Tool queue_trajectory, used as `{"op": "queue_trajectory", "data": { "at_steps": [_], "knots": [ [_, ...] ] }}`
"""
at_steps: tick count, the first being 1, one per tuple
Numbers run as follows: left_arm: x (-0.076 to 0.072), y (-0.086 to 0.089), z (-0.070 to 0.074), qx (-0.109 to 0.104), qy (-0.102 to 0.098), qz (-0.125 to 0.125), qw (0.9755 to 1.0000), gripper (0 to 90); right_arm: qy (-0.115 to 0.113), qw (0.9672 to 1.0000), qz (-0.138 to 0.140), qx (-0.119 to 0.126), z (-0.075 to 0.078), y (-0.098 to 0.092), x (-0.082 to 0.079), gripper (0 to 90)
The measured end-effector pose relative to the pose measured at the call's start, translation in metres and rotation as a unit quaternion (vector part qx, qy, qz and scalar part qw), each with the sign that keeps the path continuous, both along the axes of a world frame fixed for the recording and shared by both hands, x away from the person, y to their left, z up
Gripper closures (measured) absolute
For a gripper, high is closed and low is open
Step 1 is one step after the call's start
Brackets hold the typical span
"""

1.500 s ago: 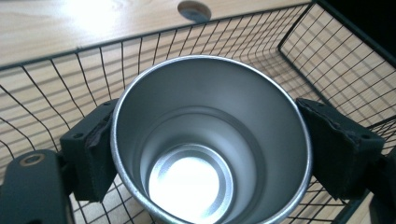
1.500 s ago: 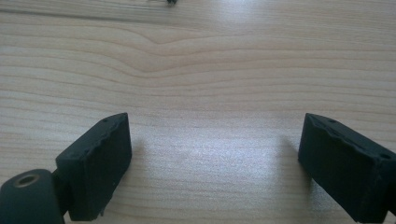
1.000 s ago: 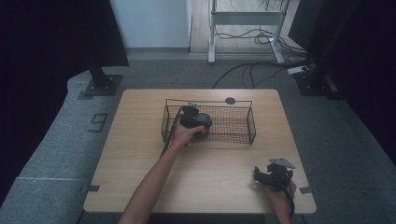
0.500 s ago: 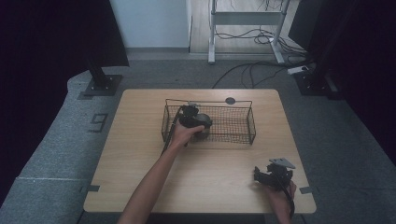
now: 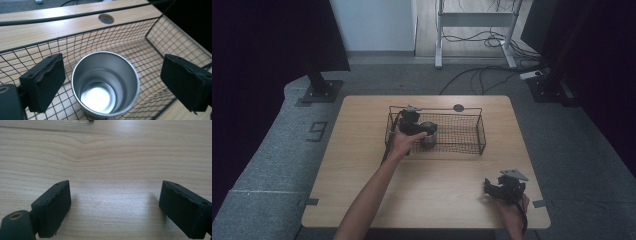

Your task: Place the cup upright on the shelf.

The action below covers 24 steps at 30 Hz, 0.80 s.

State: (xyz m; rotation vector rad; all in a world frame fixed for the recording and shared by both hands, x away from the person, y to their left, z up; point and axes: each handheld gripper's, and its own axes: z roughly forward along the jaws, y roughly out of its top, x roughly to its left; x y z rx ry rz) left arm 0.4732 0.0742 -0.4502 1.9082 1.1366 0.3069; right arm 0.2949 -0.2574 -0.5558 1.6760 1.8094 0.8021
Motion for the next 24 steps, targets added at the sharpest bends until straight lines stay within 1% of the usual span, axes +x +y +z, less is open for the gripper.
{"op": "queue_trajectory", "data": {
  "at_steps": [6,7,8,10,11,12,14,16,17,18,19,21,22,23,24],
  "knots": [
    [-0.015,0.007,0.009,-0.014,-0.009,-0.010,0.9998,6.3,0.000,1.0000,0.000,0.000,0.000,0.000,0.000,10.4],
    [-0.015,0.007,0.009,-0.014,-0.009,-0.010,0.9998,6.3,0.000,1.0000,0.000,0.000,0.000,0.000,0.000,10.4],
    [-0.021,0.010,0.012,-0.016,-0.012,-0.014,0.9997,6.3,0.000,1.0000,0.000,0.000,0.000,0.000,0.000,10.4],
    [-0.028,0.014,0.013,-0.019,-0.015,-0.019,0.9995,6.4,0.000,1.0000,0.000,0.000,0.000,0.000,0.000,10.4],
    [-0.032,0.016,0.014,-0.019,-0.016,-0.021,0.9995,6.4,0.000,1.0000,0.000,0.000,0.000,0.000,0.000,10.4],
    [-0.032,0.016,0.014,-0.019,-0.016,-0.021,0.9995,6.5,0.000,1.0000,0.000,0.000,0.000,0.000,0.000,10.4],
    [-0.044,0.021,0.016,-0.018,-0.020,-0.027,0.9993,6.5,0.000,1.0000,0.000,0.000,0.000,0.000,0.000,10.4],
    [-0.047,0.022,0.016,-0.017,-0.022,-0.027,0.9992,6.6,0.001,1.0000,0.000,0.000,0.000,0.000,0.000,10.4],
    [-0.054,0.025,0.017,-0.014,-0.026,-0.030,0.9991,6.7,0.001,1.0000,0.000,0.000,0.000,0.000,0.000,10.4],
    [-0.054,0.025,0.017,-0.014,-0.026,-0.030,0.9991,6.8,0.001,1.0000,0.000,0.000,0.000,0.000,0.000,10.4],
    [-0.061,0.029,0.017,-0.016,-0.030,-0.034,0.9989,6.9,0.001,1.0000,-0.001,0.001,0.000,0.000,0.000,10.4],
    [-0.068,0.032,0.017,-0.015,-0.033,-0.038,0.9986,7.2,0.001,1.0000,-0.001,0.001,0.000,0.000,0.000,10.4],
    [-0.068,0.032,0.017,-0.015,-0.033,-0.038,0.9986,7.2,0.001,1.0000,-0.001,0.001,0.000,0.000,0.000,10.4],
    [-0.076,0.036,0.016,-0.014,-0.035,-0.041,0.9984,7.2,0.001,1.0000,-0.001,0.001,0.000,0.000,0.000,10.4],
    [-0.080,0.038,0.015,-0.014,-0.038,-0.044,0.9982,7.2,0.001,1.0000,-0.001,0.001,0.000,0.000,0.000,10.4]
  ]
}}
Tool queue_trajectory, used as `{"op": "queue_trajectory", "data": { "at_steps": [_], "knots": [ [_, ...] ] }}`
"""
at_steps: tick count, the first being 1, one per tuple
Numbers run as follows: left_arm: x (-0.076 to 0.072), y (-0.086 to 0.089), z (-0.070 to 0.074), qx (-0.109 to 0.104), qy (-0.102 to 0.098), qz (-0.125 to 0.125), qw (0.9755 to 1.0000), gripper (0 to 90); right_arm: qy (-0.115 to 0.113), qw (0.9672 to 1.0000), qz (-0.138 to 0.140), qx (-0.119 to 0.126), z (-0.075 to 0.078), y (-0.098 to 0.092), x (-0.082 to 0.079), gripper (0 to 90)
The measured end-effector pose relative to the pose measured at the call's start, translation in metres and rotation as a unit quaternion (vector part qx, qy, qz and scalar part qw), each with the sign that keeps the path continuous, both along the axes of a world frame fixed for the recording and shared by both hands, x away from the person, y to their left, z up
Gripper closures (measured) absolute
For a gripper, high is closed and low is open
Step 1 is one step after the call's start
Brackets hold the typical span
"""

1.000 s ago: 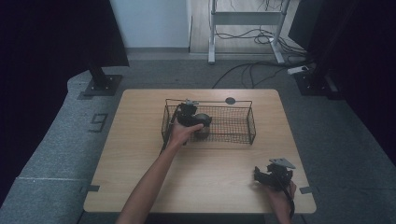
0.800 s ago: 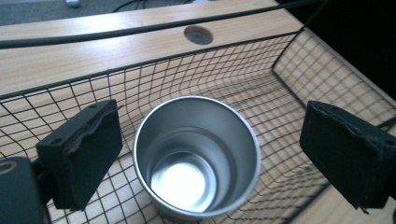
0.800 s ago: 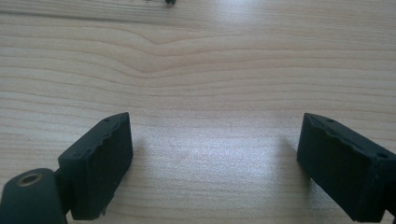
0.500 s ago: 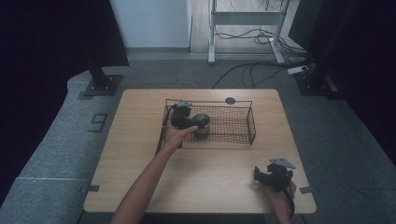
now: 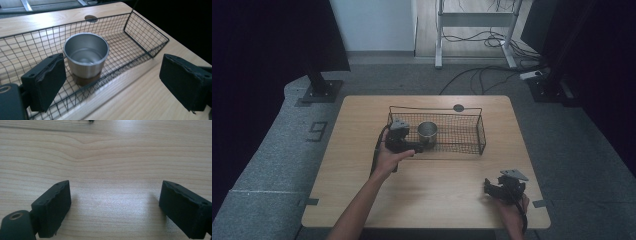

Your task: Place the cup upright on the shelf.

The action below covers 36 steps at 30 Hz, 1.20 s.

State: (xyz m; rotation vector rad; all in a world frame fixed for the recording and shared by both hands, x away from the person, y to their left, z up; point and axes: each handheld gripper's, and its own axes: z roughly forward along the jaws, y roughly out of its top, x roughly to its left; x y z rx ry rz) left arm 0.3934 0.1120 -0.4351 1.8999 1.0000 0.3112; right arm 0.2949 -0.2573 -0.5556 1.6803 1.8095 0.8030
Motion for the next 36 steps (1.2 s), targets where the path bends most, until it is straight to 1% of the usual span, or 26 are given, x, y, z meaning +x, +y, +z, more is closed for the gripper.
{"op": "queue_trajectory", "data": {
  "at_steps": [4,5,6,7,12,17,22,23,26,27,28,29,30,31,33,36],
  "knots": [
    [-0.016,0.010,-0.004,-0.002,-0.005,-0.003,1.0000,7.3,-0.001,1.0000,-0.001,0.001,0.000,0.000,0.000,10.6],
    [-0.016,0.010,-0.004,-0.002,-0.005,-0.003,1.0000,7.5,-0.001,1.0000,-0.001,0.001,0.000,0.000,0.000,10.6],
    [-0.020,0.012,-0.007,-0.005,-0.006,-0.002,1.0000,7.5,-0.001,1.0000,-0.001,0.001,0.000,0.000,0.000,10.6],
    [-0.026,0.017,-0.012,-0.008,-0.004,0.003,1.0000,8.4,-0.001,1.0000,-0.001,0.001,0.000,0.000,0.000,10.7],
    [-0.043,0.031,-0.025,-0.009,-0.001,0.006,0.9999,8.5,-0.001,1.0000,0.000,0.001,0.000,0.000,0.000,10.8],
    [-0.057,0.045,-0.039,-0.008,0.005,0.008,0.9999,8.6,-0.001,1.0000,-0.001,0.001,0.000,0.000,0.000,11.0],
    [-0.070,0.056,-0.054,0.002,0.014,0.014,0.9998,8.9,-0.001,1.0000,-0.001,0.001,0.000,0.000,0.000,11.0],
    [-0.070,0.056,-0.054,0.002,0.014,0.014,0.9998,9.0,-0.001,1.0000,-0.001,0.001,0.000,0.000,0.000,11.0],
    [-0.078,0.061,-0.064,0.009,0.019,0.019,0.9996,9.3,-0.001,1.0000,-0.001,0.001,0.000,0.000,0.000,11.1],
    [-0.082,0.065,-0.072,0.011,0.026,0.023,0.9993,9.4,-0.001,1.0000,-0.001,0.001,0.000,0.000,0.000,11.1],
    [-0.083,0.066,-0.076,0.009,0.031,0.024,0.9992,9.8,-0.001,1.0000,-0.001,0.001,0.000,0.000,0.000,11.1],
    [-0.085,0.068,-0.079,0.010,0.035,0.027,0.9990,9.9,-0.001,1.0000,-0.001,0.001,0.000,0.000,0.000,11.2],
    [-0.085,0.068,-0.079,0.010,0.035,0.027,0.9990,10.0,-0.001,1.0000,-0.001,0.001,0.000,0.000,0.000,11.2],
    [-0.086,0.071,-0.085,0.017,0.041,0.032,0.9985,10.3,-0.001,1.0000,-0.002,0.001,0.000,0.000,0.000,11.2],
    [-0.088,0.074,-0.088,0.019,0.041,0.038,0.9982,10.5,-0.001,1.0000,-0.002,0.001,0.000,0.000,0.000,11.2],
    [-0.089,0.077,-0.091,0.017,0.044,0.043,0.9979,10.5,-0.001,1.0000,-0.001,0.001,0.000,0.000,0.000,11.2]
  ]
}}
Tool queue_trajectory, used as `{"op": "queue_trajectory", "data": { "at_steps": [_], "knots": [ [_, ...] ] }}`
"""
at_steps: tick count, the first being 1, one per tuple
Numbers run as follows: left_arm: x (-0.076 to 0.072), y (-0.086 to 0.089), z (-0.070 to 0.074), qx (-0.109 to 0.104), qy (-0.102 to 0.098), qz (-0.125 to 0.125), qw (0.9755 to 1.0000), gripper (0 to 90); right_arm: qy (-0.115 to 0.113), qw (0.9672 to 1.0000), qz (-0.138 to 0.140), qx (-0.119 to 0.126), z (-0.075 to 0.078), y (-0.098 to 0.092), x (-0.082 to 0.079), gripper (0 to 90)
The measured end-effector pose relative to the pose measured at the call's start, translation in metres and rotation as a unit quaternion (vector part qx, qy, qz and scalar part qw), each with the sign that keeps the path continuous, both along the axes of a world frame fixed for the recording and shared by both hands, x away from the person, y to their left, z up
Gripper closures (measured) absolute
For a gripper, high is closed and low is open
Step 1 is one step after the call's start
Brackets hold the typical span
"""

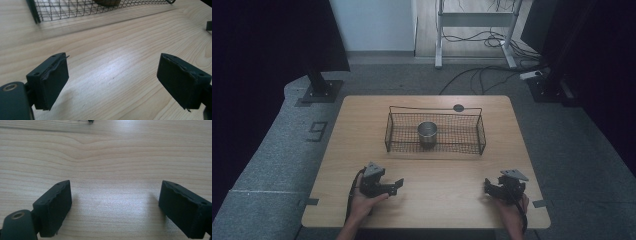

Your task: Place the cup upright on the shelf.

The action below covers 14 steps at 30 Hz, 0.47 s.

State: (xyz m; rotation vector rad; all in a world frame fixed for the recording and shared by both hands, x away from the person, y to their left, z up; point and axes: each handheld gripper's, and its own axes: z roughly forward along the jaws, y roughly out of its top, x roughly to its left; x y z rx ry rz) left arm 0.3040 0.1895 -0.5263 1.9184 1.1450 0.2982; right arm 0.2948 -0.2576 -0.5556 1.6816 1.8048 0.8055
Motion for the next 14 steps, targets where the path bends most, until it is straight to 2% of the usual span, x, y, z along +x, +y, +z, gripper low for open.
{"op": "queue_trajectory", "data": {
  "at_steps": [6,14],
  "knots": [
    [-0.0002,0.0019,-0.0023,-0.003,0.002,0.007,1.0000,12.1,0.000,1.0000,0.000,0.000,0.0000,0.0000,0.0000,11.2],
    [0.0006,0.0006,-0.0053,0.004,0.004,0.009,0.9999,12.3,0.000,1.0000,0.000,0.000,0.0000,0.0000,0.0000,11.2]
  ]
}}
